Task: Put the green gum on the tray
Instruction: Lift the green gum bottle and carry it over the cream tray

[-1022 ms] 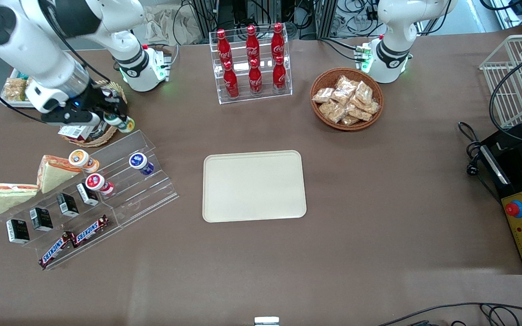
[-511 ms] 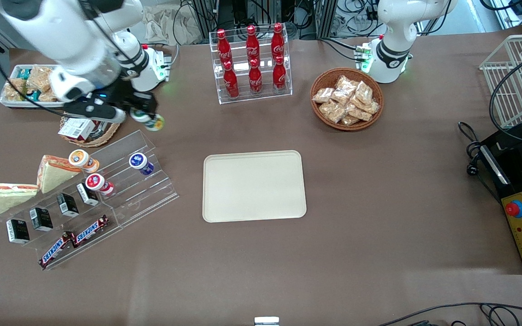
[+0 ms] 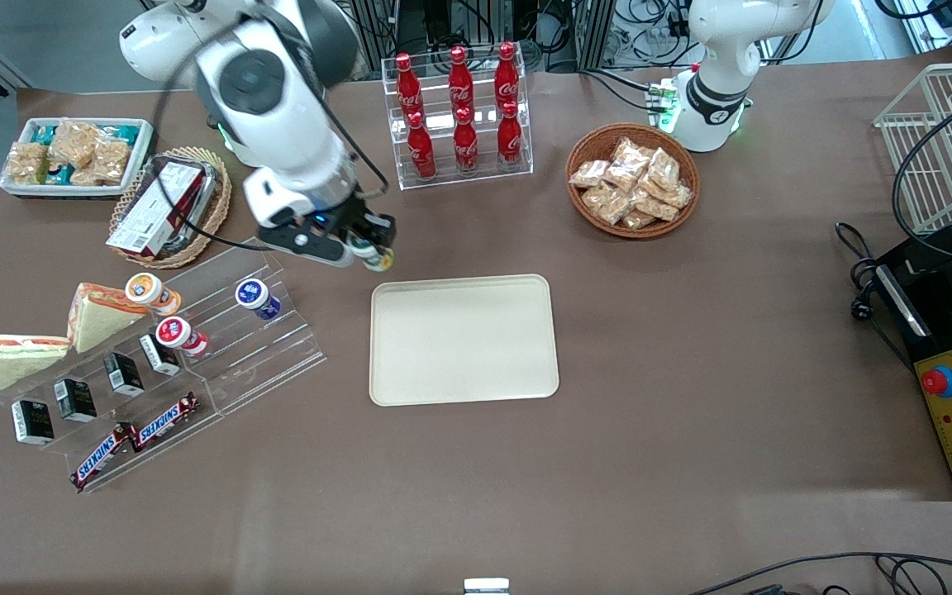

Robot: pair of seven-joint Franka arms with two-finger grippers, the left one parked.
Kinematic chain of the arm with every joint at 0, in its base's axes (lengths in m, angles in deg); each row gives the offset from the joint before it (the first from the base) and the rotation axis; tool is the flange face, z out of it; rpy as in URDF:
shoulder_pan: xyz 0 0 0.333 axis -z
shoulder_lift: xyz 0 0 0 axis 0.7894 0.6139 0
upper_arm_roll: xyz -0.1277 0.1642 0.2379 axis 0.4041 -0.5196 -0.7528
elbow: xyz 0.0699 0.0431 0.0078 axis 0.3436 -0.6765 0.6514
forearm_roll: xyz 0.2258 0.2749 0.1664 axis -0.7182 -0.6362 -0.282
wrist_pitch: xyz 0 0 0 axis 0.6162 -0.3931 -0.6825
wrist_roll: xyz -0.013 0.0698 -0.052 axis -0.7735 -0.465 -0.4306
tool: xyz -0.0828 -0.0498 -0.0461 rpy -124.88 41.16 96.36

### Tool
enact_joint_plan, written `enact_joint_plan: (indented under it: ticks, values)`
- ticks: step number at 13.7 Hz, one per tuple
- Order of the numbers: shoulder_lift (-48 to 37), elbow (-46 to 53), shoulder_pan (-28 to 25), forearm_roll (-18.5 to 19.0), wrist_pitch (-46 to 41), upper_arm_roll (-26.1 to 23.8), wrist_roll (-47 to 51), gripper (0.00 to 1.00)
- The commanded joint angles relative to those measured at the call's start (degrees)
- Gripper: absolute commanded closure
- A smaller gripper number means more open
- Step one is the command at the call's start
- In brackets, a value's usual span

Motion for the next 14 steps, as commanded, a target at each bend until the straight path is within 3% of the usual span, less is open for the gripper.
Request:
enact_joint_plan:
  ticks: [1,8,14]
  values:
    - [1.1,-8.9,-3.1,2.5,12.3,0.6,5.8,0.72]
    - [9.8,-15.4,-4.0,2.5,29.7,0.6,6.1,0.72]
    - [12.9,-16.8,-3.5,2.5,34.3,0.8,4.8,0.72]
